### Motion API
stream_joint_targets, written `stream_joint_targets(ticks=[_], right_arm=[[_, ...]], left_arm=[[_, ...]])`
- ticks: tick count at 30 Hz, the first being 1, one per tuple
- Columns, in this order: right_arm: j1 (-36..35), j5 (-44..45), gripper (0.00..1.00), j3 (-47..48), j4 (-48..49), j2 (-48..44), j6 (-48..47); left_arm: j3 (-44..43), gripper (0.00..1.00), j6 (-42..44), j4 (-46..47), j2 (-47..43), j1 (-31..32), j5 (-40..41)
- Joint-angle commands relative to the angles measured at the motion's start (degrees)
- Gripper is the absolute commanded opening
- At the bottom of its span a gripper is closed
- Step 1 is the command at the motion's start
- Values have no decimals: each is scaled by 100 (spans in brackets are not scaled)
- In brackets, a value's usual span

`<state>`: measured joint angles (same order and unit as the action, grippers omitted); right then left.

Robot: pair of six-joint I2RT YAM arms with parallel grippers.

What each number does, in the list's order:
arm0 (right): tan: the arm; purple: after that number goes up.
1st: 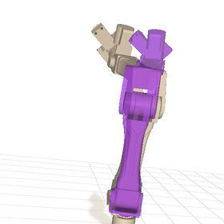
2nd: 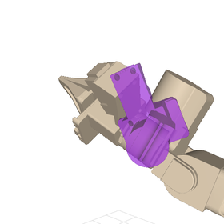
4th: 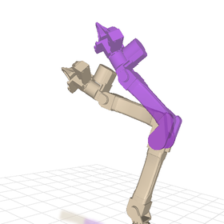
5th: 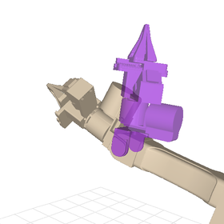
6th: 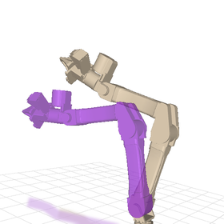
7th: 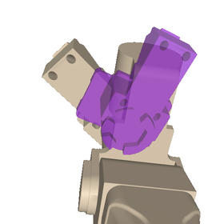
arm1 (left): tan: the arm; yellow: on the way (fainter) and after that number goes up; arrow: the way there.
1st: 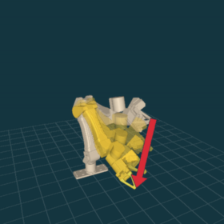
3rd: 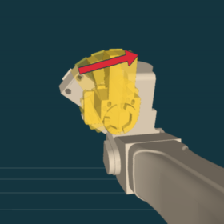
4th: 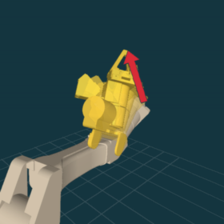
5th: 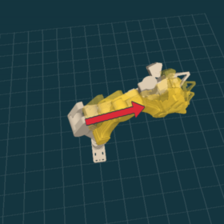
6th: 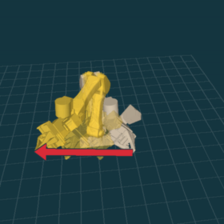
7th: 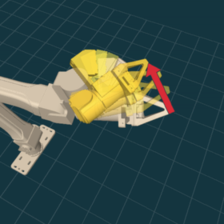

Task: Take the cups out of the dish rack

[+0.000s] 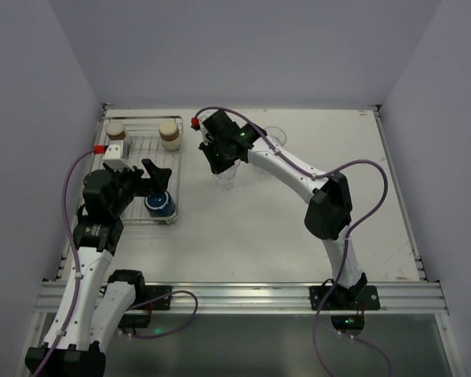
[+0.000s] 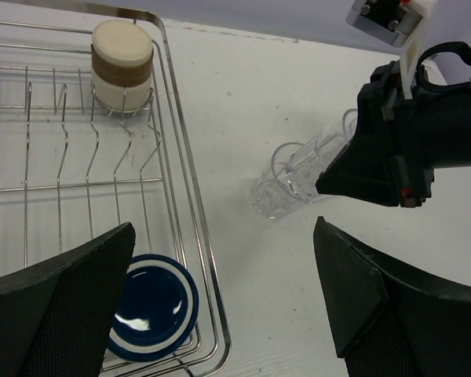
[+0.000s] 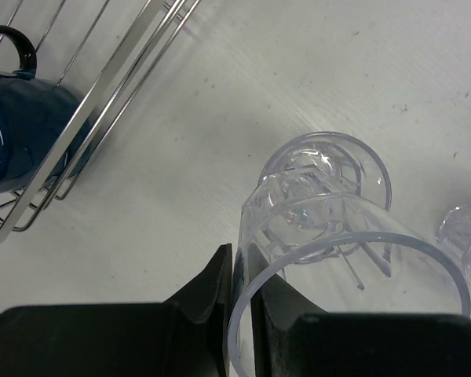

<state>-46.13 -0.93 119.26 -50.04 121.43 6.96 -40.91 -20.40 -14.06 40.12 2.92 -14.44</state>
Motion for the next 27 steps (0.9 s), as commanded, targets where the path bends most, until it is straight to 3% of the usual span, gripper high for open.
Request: stream_joint_targets(ticks=[1, 7, 18, 19, 24, 27], right_arm=[[-10, 128, 0, 607, -401, 56, -327], [-10, 146, 0, 370, -217, 276, -450], [-10, 444, 0, 747, -129, 812, -652], [-10, 531, 4, 765, -111, 856, -652], [-10, 638, 52, 792, 161, 655, -582], [-10, 603, 68, 651, 424, 216, -485]], left_arm=[[-84, 98, 159, -17, -30, 51, 37], [-84, 98, 142, -17, -4, 51, 29], [-102, 98, 98, 0, 66, 42, 143], [-102, 98, 89, 9, 101, 25, 178], [-216, 98, -446, 219, 400, -81, 248], [-269, 98, -806, 456, 655, -72, 248]])
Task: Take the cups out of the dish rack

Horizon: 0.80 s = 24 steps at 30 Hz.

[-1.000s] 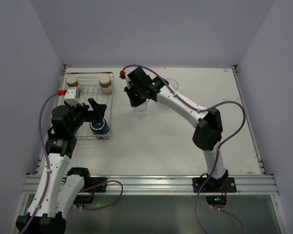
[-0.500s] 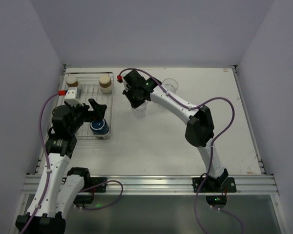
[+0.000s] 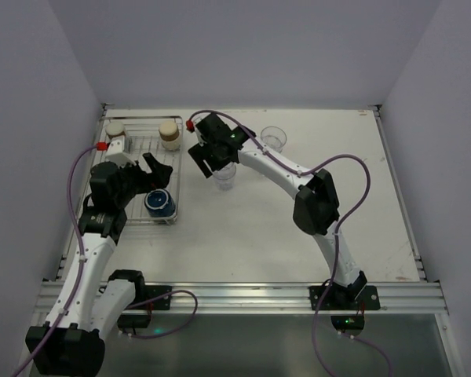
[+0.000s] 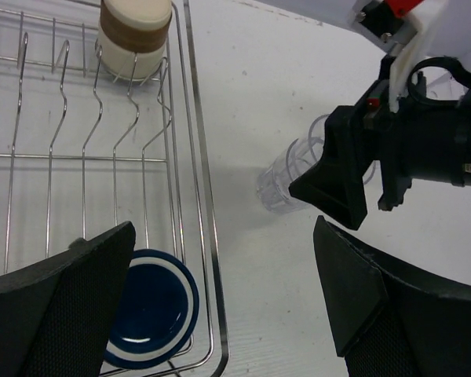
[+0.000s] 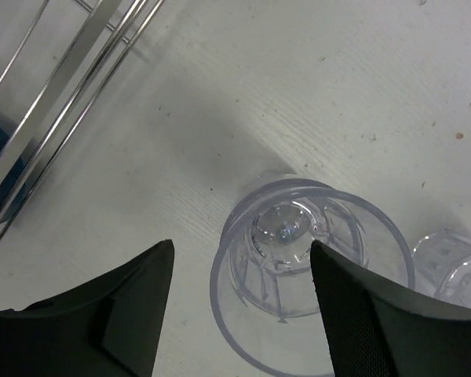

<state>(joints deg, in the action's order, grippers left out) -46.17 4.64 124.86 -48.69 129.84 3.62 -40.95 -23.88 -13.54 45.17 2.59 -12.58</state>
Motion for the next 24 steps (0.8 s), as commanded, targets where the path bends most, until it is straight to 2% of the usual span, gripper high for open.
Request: stream_joint_targets(ticks=[1, 4, 7, 8, 10, 11, 14, 16, 20, 24], right_arm=[[-6, 19, 74, 57, 342, -740, -99], [-6, -121, 77, -224, 552, -1310, 112], [-6, -271, 77, -1171, 1158, -2294, 375], [-6, -332, 77, -1827, 1612, -2592, 481], [-6, -482, 77, -2551, 2159, -3515, 840], [-6, -708, 77, -3276, 2710, -3823, 964], [-6, -1351, 78, -4613, 3721, -4887, 1439], [-6, -1466, 78, -5136, 4059, -5457, 1667], [-6, -1309, 78, -6024, 4394, -6013, 1713], [-6, -1203, 78, -6245, 4333, -6146, 1590]], left_arm=[[-282, 98, -547, 474, 307, -39, 63], [-413, 98, -828, 712, 667, -31, 158], [-703, 97, -855, 835, 1176, -30, 605], [-904, 97, -812, 853, 1344, -30, 703], [-1168, 95, -750, 853, 1878, -22, 862], [-1457, 95, -715, 870, 2073, -22, 906], [-2229, 94, -522, 853, 2934, -13, 1125], [-2705, 93, -364, 599, 3635, -4, 1240], [-3768, 93, 206, 370, 4622, 13, 1399], [-4359, 93, 533, 195, 5526, 40, 1407]])
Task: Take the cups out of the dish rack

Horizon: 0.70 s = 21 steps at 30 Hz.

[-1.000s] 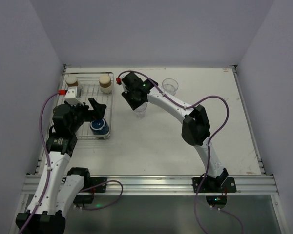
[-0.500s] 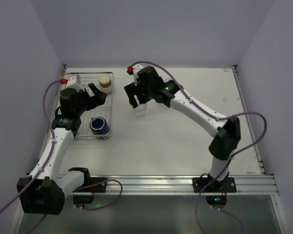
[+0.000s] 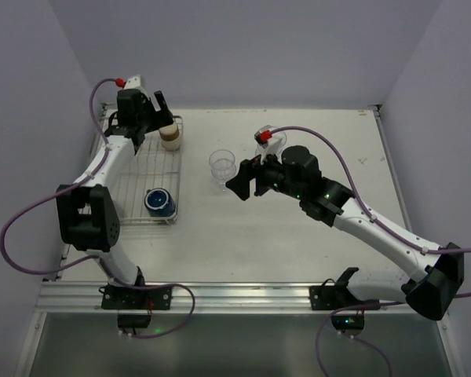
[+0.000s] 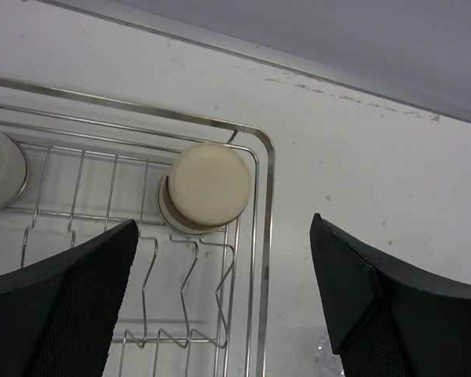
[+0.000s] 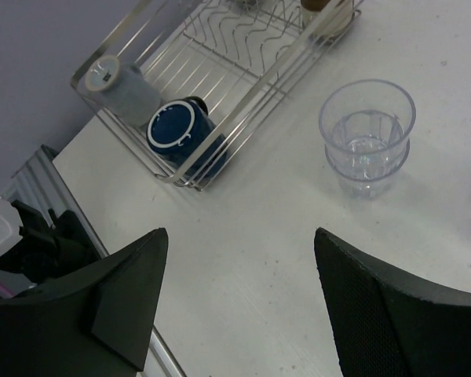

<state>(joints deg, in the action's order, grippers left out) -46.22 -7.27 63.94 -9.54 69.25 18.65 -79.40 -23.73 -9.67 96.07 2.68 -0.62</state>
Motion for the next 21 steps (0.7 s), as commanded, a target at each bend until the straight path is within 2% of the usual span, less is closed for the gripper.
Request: stream_joint_targets(ticks=[1, 10, 21], right_arm=[[-1, -20, 78, -198, 435, -96, 77], [-1, -55, 77, -383, 550, 18, 68], [-1, -20, 76, -400, 559, 18, 42]], left_arm=[[-594, 93, 570, -202, 543, 40, 159], [-1183, 91, 1203, -228, 1405, 356, 536], [-1570, 86, 1230, -422, 2082, 383, 941]])
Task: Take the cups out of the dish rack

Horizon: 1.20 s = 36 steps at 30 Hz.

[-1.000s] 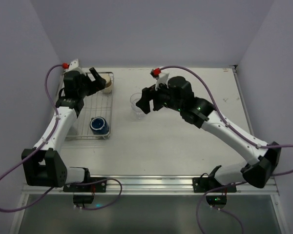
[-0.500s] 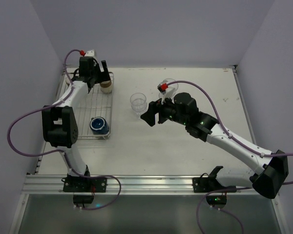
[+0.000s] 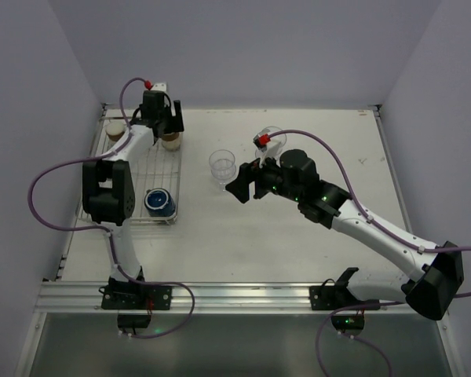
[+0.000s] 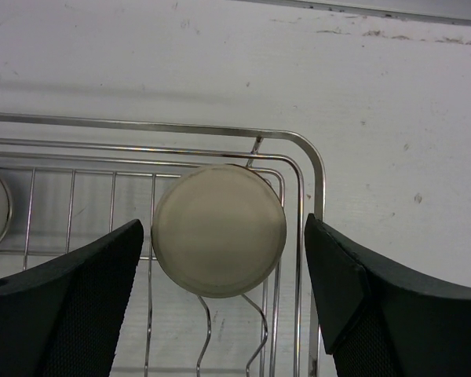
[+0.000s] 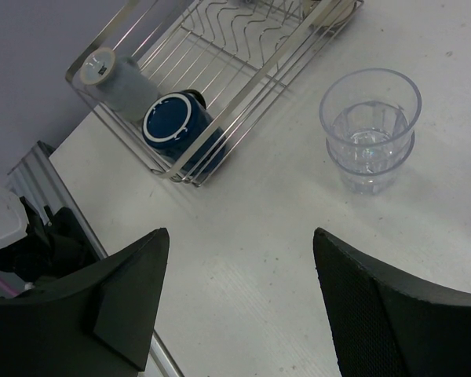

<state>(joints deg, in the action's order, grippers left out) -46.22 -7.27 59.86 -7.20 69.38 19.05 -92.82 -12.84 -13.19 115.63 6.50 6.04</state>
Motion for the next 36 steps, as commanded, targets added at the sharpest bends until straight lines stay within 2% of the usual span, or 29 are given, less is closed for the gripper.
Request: stream_joint_targets(ticks=[1, 9, 11, 12, 14, 19, 27, 33, 36], right_arm=[[-10, -20, 76, 9, 325, 14, 2], [-1, -20, 76, 44, 298, 101, -6], [-1, -29, 76, 44, 298, 110, -6], [-1, -47, 76, 44, 307, 119, -6], [-1, -55, 76, 52, 316, 128, -6], [-10, -178, 76, 97, 351, 207, 55], [-1, -328, 76, 18, 684, 348, 248], [-1, -600, 77, 114, 1132, 506, 547], [-1, -732, 77, 175, 1395, 532, 837]], left_arm=[[-228, 86, 142, -70, 143, 0, 388], [-193, 84, 238, 9, 293, 0, 459], [-193, 78, 247, 36, 328, 0, 485], [-167, 67, 247, 79, 311, 0, 538], [-149, 57, 247, 141, 224, 0, 538], [62, 43, 256, 387, -190, 0, 670], [623, 36, 195, 809, -1235, 0, 811], [940, 34, -104, 845, -1938, 0, 653], [1177, 33, -446, 809, -2430, 0, 293]])
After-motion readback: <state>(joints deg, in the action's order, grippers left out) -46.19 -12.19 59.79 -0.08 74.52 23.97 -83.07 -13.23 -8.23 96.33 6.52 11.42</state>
